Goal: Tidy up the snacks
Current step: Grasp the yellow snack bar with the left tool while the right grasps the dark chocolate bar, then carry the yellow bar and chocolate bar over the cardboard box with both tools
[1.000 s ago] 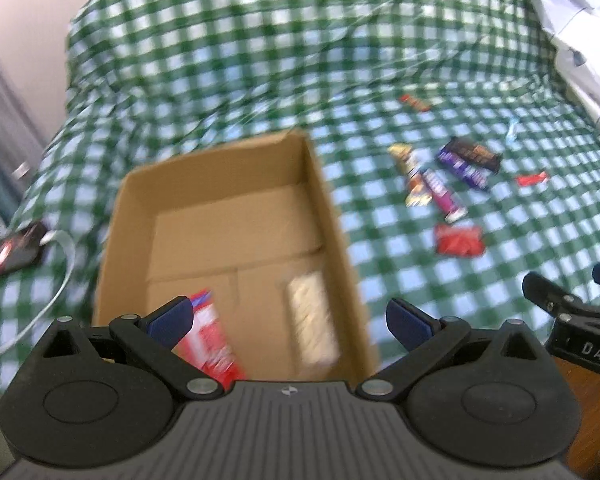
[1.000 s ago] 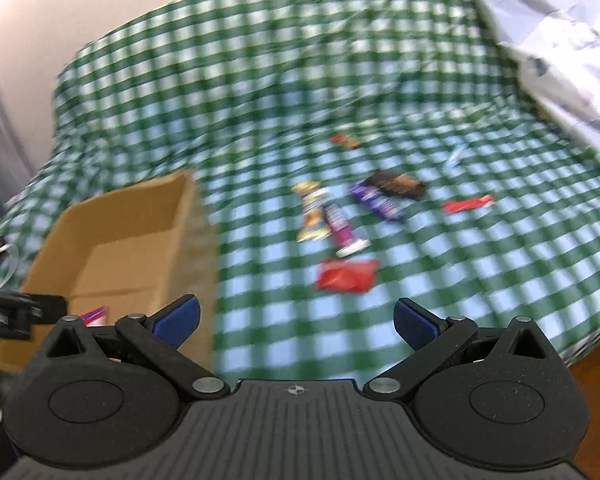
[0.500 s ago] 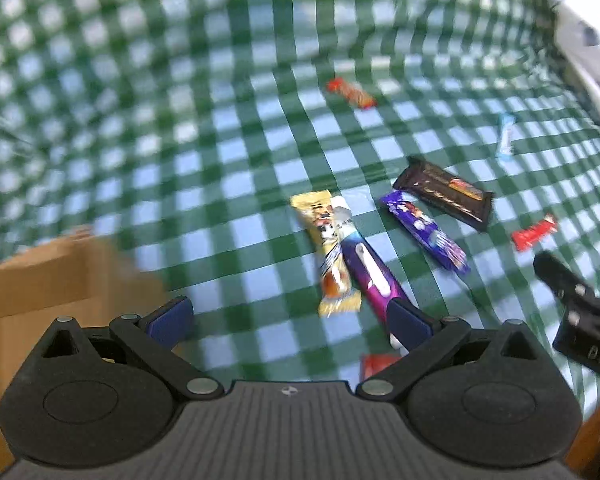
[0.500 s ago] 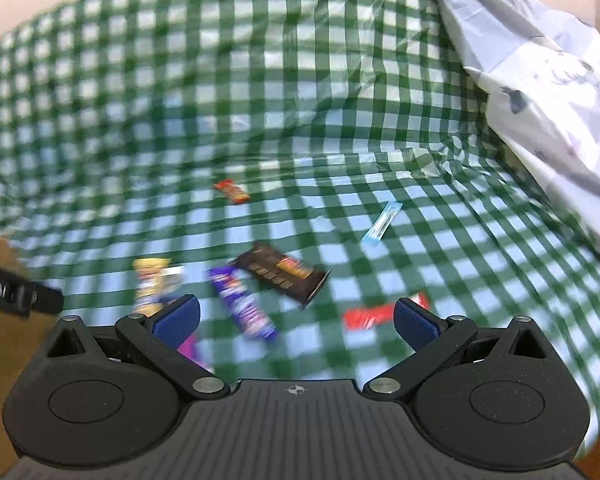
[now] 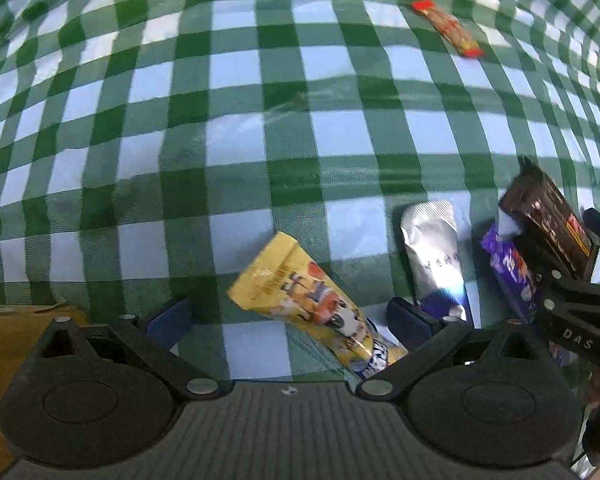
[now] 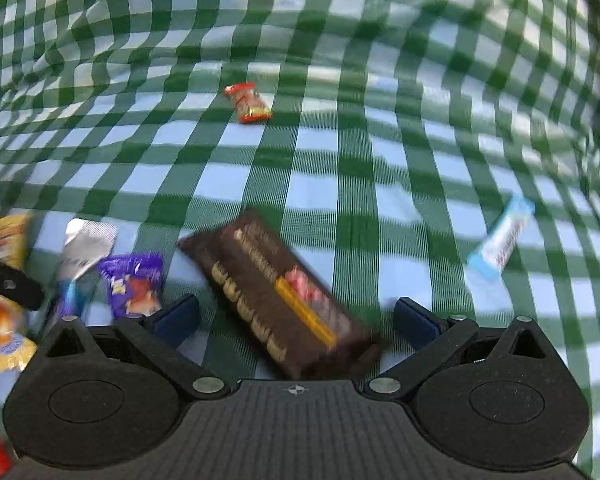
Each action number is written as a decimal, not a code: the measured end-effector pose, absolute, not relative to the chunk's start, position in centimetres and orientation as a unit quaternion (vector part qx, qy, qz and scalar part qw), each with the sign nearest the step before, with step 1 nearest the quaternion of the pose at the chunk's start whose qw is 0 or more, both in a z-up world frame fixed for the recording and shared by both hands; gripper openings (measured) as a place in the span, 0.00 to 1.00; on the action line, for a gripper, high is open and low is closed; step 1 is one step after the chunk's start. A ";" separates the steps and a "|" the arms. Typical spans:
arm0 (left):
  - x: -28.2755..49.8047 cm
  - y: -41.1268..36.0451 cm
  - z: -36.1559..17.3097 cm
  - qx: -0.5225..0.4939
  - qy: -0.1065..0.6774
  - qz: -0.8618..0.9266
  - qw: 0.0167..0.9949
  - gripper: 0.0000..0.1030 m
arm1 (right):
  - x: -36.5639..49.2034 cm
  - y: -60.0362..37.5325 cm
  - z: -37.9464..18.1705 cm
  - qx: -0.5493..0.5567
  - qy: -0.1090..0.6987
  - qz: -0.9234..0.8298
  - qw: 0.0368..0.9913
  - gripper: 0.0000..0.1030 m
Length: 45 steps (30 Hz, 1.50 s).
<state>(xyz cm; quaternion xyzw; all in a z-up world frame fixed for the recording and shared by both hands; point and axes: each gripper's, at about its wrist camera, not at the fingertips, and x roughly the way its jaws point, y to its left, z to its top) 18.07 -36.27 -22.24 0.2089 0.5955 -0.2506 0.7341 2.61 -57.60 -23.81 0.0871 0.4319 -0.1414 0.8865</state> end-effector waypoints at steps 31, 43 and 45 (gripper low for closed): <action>3.5 -12.5 0.0 0.103 0.530 -0.305 0.785 0.20 | -13.0 -38.9 -3.4 0.167 0.320 -0.099 0.927 0.40; -2.3 7.0 1.8 0.058 0.535 -0.228 0.812 0.20 | -19.4 -19.9 0.7 0.155 0.362 0.042 0.918 0.40; -3.0 8.6 1.7 0.050 0.536 -0.225 0.812 0.20 | -19.8 -18.0 1.3 0.141 0.364 0.053 0.919 0.40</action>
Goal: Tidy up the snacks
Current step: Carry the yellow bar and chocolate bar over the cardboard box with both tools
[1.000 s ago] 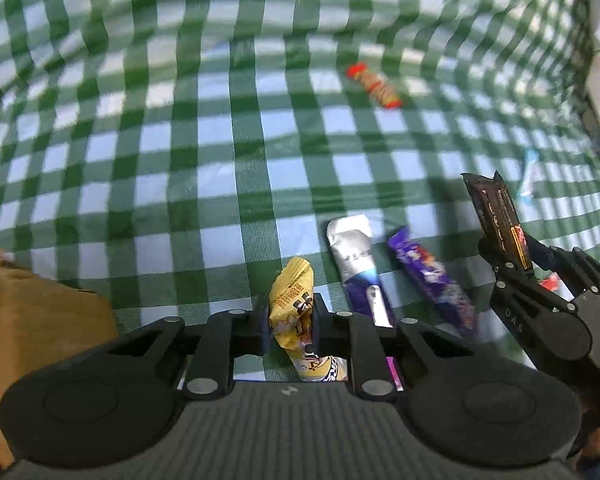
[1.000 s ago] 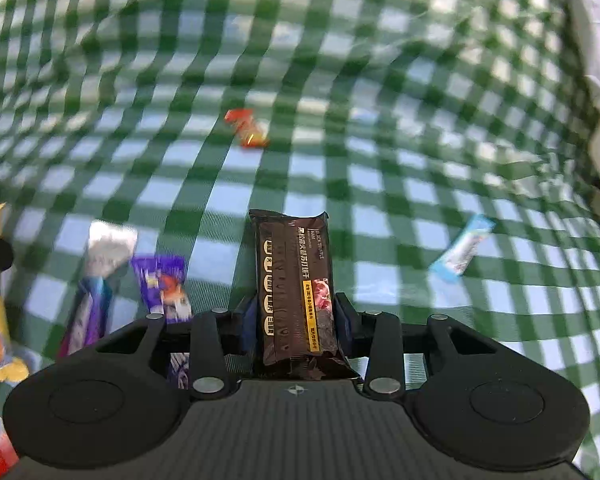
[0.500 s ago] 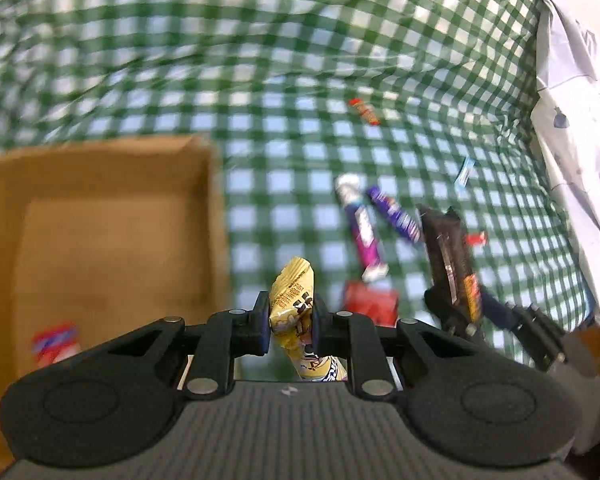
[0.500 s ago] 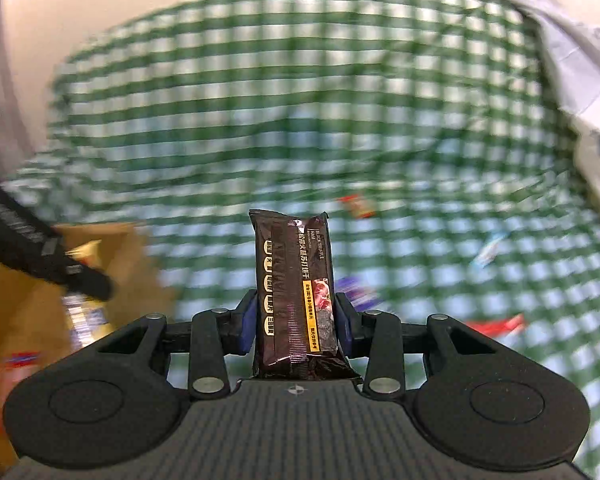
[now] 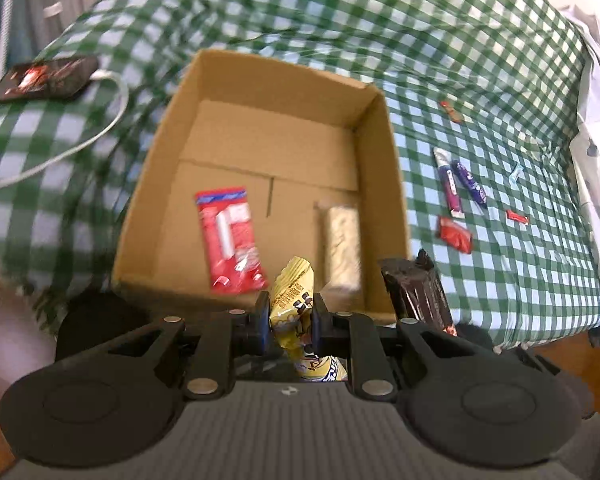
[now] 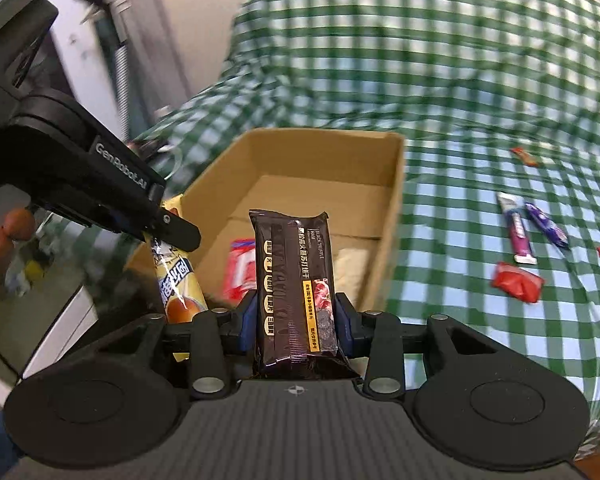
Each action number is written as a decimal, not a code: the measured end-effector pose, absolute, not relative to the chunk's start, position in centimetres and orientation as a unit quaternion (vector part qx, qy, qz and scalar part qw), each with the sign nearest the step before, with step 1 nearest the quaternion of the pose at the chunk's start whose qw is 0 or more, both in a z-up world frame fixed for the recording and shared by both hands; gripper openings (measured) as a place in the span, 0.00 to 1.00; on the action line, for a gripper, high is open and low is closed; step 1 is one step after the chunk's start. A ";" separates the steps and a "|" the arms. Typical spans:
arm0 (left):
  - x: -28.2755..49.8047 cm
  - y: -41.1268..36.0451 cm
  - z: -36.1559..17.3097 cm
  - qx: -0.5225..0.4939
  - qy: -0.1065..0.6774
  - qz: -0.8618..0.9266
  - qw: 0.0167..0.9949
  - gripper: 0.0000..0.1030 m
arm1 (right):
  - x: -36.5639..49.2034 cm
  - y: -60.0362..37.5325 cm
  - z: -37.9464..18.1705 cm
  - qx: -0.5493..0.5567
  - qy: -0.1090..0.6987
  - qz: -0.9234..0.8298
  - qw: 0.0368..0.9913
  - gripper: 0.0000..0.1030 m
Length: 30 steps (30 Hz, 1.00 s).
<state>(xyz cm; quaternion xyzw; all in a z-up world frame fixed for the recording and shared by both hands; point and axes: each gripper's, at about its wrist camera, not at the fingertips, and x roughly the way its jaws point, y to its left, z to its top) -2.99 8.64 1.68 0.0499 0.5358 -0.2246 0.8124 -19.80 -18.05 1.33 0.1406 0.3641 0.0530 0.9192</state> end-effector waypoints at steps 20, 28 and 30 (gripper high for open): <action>-5.5 14.4 2.6 0.004 0.506 -0.238 0.829 0.20 | -22.2 -12.0 3.9 0.060 0.353 0.054 0.932 0.40; -5.2 14.7 2.5 -0.002 0.506 -0.235 0.830 0.20 | -22.2 -12.0 3.9 0.056 0.357 0.055 0.931 0.40; -5.0 14.7 2.5 -0.003 0.506 -0.234 0.830 0.20 | -22.2 -12.0 3.8 0.056 0.359 0.055 0.930 0.40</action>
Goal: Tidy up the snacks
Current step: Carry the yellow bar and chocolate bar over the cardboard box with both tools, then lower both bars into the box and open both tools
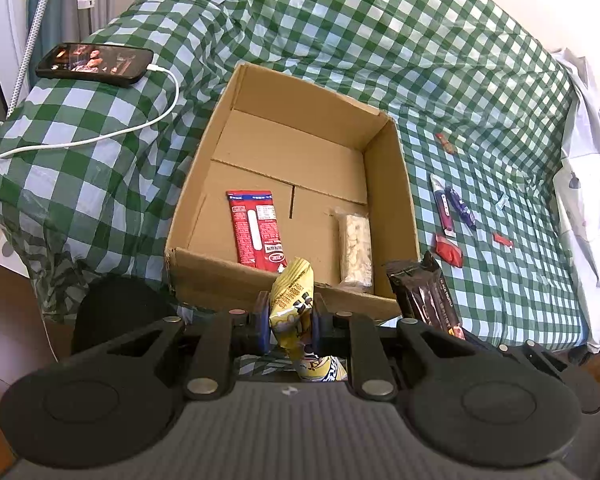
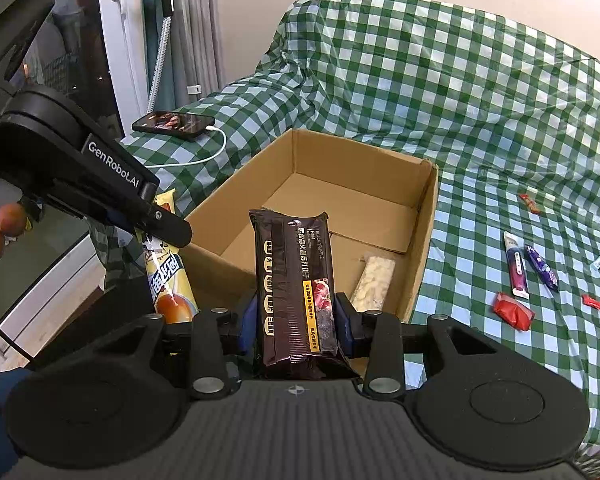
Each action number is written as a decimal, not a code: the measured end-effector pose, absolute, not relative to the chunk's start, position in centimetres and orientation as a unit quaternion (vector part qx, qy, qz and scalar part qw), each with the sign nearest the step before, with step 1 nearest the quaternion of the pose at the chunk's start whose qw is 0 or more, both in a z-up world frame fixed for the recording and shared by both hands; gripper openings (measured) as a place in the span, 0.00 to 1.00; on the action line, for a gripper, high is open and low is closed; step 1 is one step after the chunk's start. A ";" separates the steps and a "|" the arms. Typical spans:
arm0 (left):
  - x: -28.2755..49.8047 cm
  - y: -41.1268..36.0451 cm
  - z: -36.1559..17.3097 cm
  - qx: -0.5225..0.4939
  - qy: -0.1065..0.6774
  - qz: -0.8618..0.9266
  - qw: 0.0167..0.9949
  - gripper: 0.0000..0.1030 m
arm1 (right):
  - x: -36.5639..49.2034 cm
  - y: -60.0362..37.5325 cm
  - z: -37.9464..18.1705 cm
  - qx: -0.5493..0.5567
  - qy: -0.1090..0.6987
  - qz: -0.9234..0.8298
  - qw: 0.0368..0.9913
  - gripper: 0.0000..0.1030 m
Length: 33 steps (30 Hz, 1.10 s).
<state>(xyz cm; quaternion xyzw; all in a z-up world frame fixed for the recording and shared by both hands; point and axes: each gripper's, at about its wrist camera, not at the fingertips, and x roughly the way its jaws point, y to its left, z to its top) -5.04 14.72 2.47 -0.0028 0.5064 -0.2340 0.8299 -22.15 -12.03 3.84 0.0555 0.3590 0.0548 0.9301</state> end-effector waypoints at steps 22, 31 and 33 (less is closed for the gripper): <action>-2.3 13.5 1.8 -0.015 0.517 -0.223 0.826 0.20 | -19.7 -13.2 3.0 0.064 0.375 0.042 0.924 0.40; 0.4 12.2 1.2 -0.023 0.522 -0.219 0.824 0.20 | -17.5 -13.4 2.2 0.061 0.385 0.042 0.920 0.40; 1.2 11.7 1.0 -0.024 0.523 -0.217 0.824 0.20 | -16.8 -13.5 2.0 0.061 0.388 0.042 0.918 0.40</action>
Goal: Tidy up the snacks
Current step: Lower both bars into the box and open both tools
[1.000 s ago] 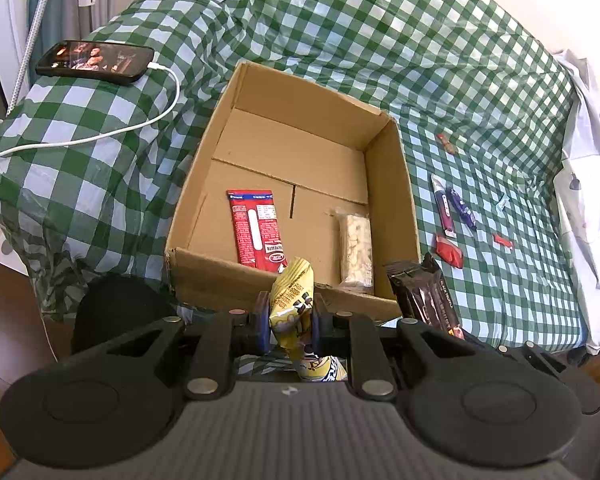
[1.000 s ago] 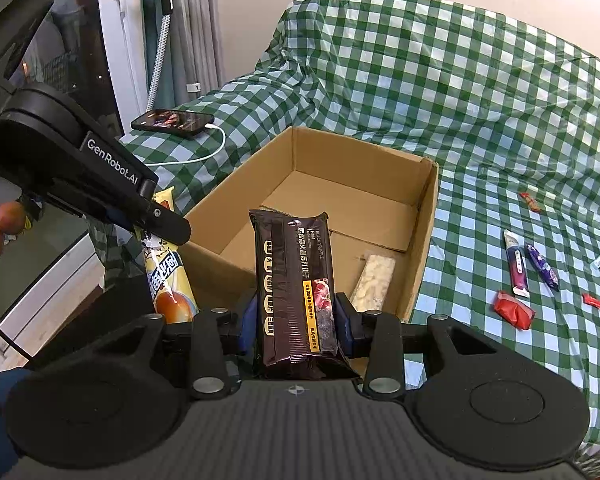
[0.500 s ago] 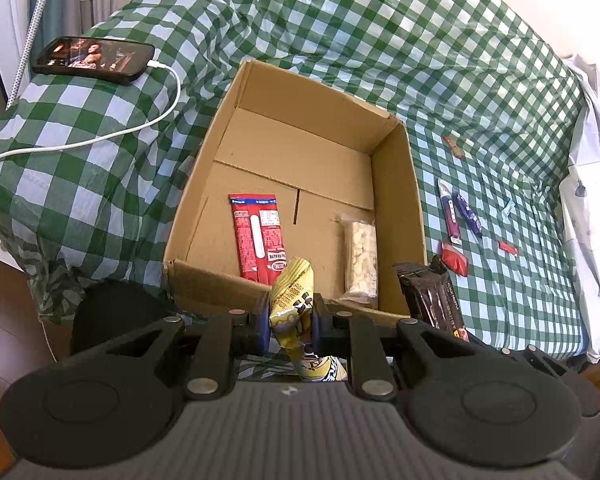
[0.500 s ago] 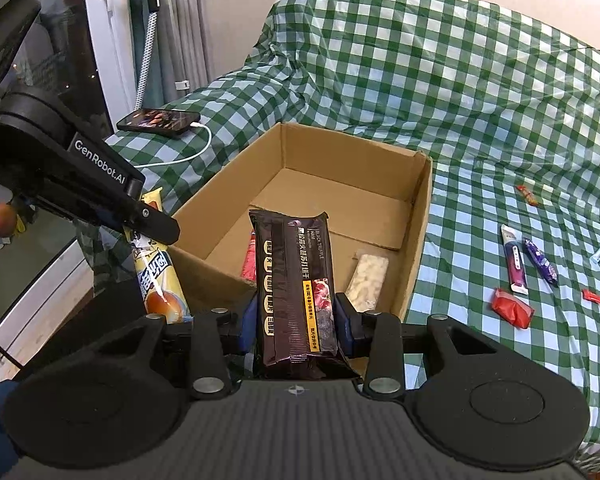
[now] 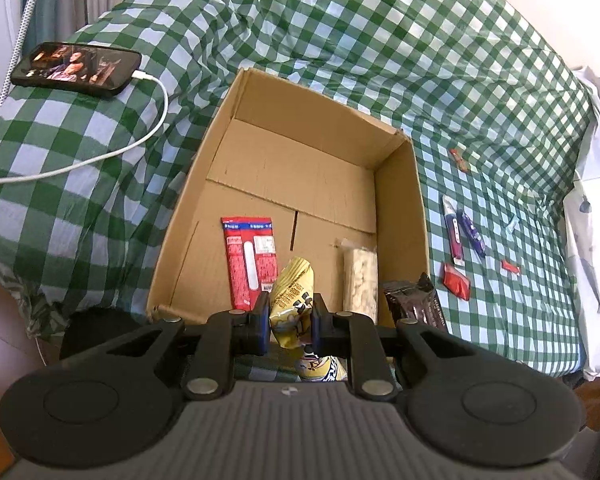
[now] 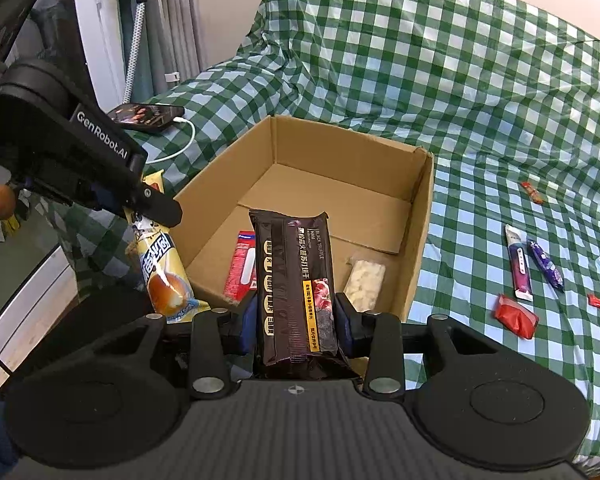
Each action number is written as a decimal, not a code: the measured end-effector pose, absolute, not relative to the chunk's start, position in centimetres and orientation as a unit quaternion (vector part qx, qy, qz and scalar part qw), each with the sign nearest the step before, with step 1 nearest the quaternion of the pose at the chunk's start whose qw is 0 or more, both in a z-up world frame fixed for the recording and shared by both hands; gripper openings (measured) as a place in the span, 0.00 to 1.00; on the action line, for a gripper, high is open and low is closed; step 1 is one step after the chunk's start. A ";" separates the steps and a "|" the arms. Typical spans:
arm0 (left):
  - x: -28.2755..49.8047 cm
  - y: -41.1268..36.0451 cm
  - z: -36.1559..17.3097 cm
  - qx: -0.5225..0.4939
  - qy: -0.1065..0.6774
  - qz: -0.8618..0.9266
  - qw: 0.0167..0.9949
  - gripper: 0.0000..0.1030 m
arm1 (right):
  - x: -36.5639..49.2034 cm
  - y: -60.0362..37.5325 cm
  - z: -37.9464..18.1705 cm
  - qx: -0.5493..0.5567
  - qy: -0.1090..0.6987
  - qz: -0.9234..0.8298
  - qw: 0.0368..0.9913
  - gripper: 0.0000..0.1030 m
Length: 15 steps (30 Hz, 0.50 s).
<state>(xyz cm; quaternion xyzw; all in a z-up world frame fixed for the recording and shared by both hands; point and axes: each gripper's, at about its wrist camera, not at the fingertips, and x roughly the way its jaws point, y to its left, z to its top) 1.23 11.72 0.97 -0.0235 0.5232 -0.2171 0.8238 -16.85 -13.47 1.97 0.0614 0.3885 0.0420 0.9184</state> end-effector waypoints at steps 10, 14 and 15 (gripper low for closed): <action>5.8 9.5 -0.8 -0.024 0.531 -0.209 0.821 0.20 | -12.7 -14.2 0.3 0.068 0.403 0.040 0.912 0.40; 7.6 8.6 -1.8 -0.021 0.536 -0.204 0.819 0.20 | -10.9 -14.7 -0.7 0.072 0.410 0.038 0.908 0.40; 8.0 8.4 -2.0 -0.020 0.537 -0.204 0.818 0.20 | -10.5 -14.8 -1.0 0.073 0.412 0.038 0.907 0.40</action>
